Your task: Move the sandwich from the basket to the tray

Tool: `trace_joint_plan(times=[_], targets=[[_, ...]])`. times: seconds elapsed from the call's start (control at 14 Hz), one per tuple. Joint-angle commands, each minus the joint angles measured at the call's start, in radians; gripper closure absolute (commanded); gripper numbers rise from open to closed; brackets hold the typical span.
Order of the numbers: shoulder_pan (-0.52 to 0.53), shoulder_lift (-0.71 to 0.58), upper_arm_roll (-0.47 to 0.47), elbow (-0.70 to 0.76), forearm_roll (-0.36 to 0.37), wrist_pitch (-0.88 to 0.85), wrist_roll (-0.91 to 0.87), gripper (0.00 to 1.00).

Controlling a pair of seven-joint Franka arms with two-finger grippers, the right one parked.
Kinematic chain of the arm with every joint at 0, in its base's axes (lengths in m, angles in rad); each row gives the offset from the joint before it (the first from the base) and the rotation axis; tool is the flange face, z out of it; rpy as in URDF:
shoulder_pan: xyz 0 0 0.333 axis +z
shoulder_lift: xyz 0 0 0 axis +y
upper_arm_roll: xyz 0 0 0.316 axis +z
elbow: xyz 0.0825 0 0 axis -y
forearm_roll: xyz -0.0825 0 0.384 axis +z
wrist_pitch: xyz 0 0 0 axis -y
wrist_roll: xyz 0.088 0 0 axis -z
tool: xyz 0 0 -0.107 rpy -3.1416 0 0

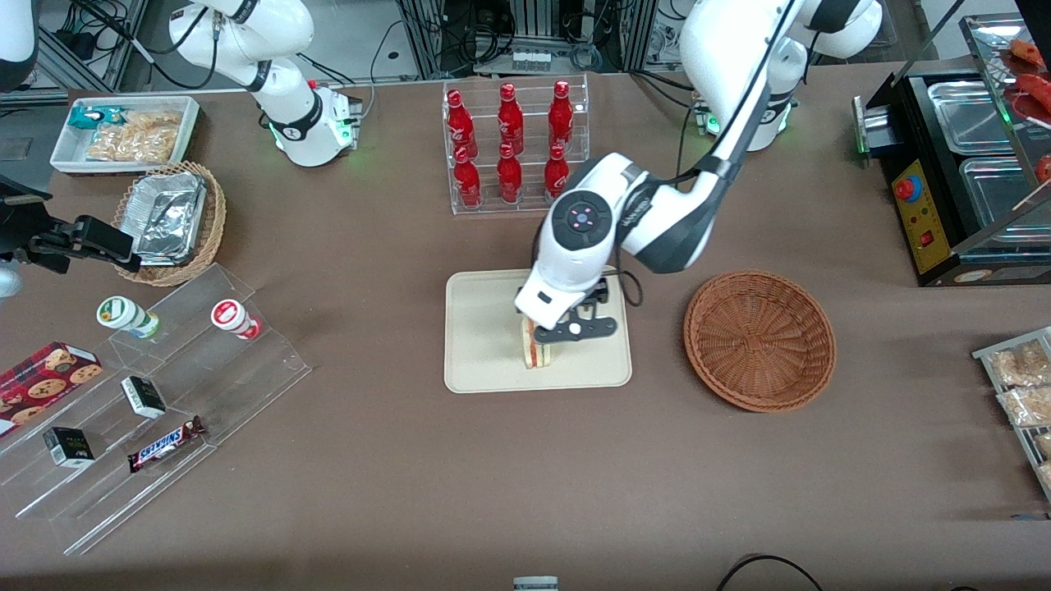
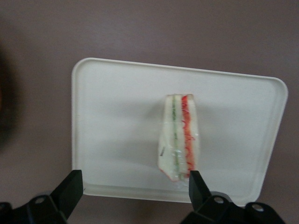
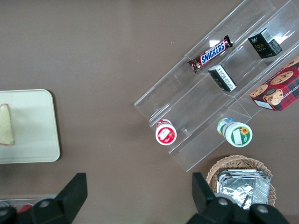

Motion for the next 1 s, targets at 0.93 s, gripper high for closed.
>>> trace_joint_plan(times=[0.93], targets=[[0.336,-0.492,0.089,-0.444,0.005,-0.129,0.506,0.0]])
